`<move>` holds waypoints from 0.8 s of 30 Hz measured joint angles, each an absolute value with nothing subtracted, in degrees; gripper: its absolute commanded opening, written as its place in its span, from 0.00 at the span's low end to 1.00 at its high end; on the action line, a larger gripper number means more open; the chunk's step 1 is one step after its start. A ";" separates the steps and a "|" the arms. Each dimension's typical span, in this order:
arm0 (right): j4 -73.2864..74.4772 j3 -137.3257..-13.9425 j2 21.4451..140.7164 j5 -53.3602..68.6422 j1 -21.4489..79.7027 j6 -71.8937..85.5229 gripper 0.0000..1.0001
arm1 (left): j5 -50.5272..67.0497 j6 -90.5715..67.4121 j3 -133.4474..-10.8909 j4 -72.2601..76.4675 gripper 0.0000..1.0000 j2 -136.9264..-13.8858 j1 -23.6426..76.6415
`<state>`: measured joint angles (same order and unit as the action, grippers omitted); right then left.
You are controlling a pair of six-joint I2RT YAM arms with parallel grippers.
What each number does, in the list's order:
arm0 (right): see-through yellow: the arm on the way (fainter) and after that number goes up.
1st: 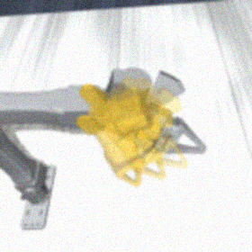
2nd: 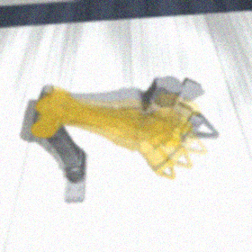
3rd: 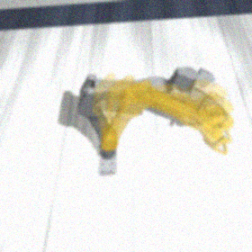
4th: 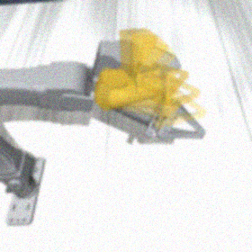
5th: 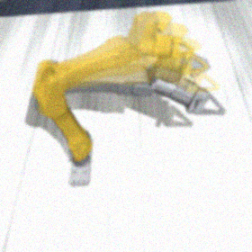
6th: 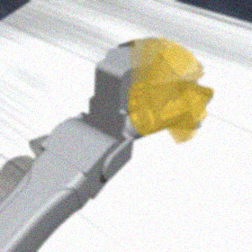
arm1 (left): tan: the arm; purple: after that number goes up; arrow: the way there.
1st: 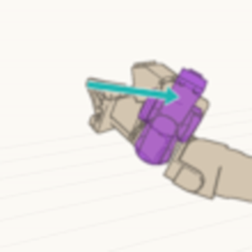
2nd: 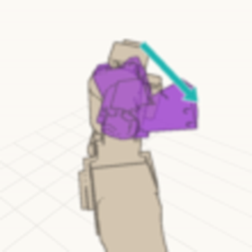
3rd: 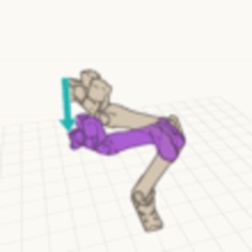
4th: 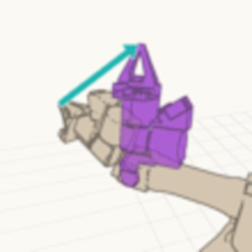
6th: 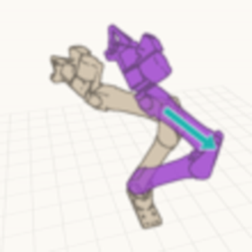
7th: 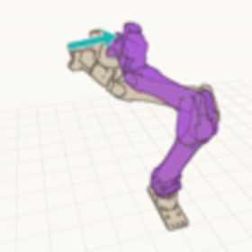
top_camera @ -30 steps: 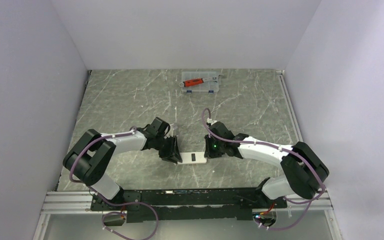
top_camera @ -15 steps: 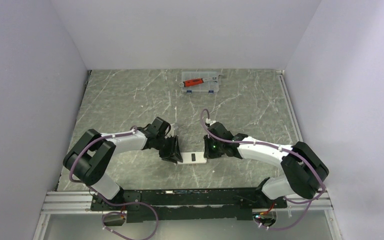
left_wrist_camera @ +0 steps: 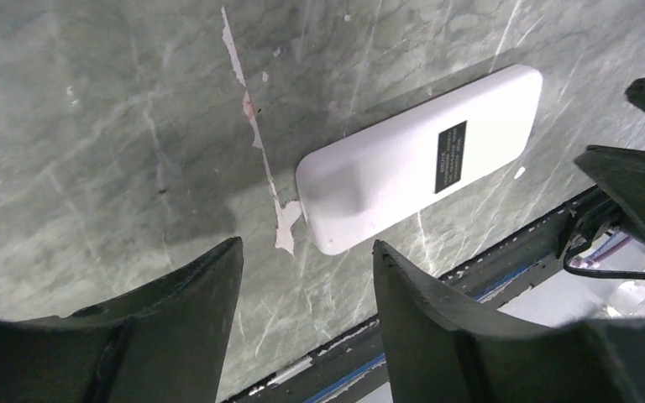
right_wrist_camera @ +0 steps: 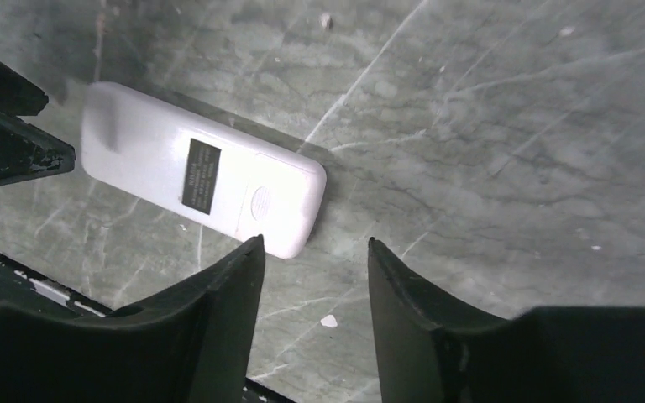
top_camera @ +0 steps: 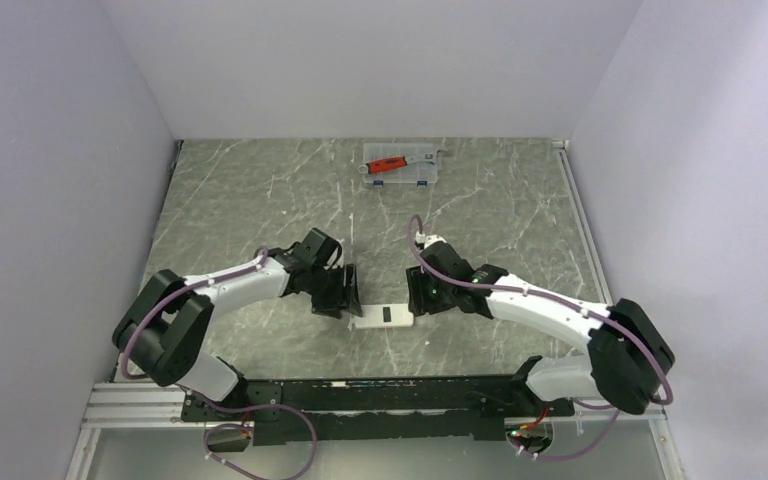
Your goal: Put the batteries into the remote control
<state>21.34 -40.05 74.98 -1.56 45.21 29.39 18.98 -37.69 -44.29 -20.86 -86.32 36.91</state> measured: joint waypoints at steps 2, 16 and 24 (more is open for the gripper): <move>22.28 -40.77 72.86 -2.57 45.01 28.86 0.67 | 17.41 -37.56 -45.23 -23.27 0.77 -84.68 36.91; 27.03 -42.41 55.99 -11.49 43.42 25.04 1.00 | 8.21 -37.19 -56.45 -39.83 1.00 -70.39 36.91; 27.16 -42.37 40.18 -19.27 43.42 25.21 1.00 | 2.70 -37.08 -62.94 -47.46 0.99 -65.65 36.91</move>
<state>27.16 -42.37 40.18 -19.27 43.42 25.21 2.70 -37.08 -62.94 -47.46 -65.65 36.91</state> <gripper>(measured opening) 0.994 0.994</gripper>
